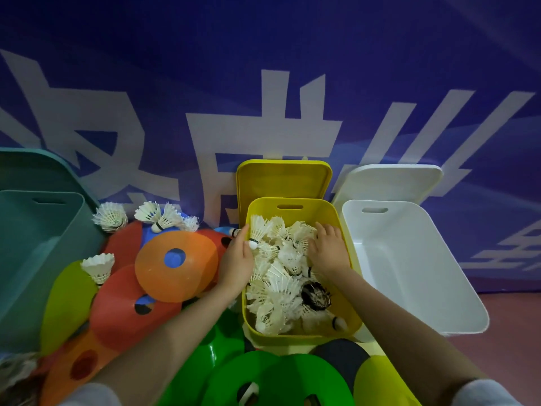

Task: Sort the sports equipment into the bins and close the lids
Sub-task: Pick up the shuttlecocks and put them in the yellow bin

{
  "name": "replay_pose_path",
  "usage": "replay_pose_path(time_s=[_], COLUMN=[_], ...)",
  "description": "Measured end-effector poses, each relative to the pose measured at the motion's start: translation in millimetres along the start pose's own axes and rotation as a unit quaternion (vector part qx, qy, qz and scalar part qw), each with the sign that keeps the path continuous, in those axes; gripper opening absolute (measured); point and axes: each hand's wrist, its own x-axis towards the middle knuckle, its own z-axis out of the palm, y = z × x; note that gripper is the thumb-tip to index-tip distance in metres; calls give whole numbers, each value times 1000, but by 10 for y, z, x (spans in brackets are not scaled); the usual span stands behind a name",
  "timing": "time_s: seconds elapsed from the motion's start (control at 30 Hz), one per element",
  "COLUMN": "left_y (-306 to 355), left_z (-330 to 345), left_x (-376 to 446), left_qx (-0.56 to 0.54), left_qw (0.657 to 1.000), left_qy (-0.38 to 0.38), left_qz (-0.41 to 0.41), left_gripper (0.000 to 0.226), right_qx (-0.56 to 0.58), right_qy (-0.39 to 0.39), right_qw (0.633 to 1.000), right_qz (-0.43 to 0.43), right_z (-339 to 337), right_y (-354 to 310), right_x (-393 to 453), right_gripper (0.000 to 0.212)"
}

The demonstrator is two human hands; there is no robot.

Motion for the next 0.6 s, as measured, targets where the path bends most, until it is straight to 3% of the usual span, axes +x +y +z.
replay_pose_path(time_s=[0.23,0.37,0.6], left_y=[36,-181,-934], left_z=[-327,-888,-1946], left_x=[-145,-475,-1232], left_qx=[-8,14,55], left_qw=[999,998,997], left_qy=[-23,-20,-22], left_qz=[38,65,58], left_gripper=[34,25,23], right_qx=[225,338,352], right_qy=[38,-42,-153], right_qw=[972,934,909], right_qz=[-55,-104,-162], right_z=[-371,-385,327], right_y=[-539,-1119,-2146], right_x=[-567,-985,-1583], right_gripper=[33,25,30])
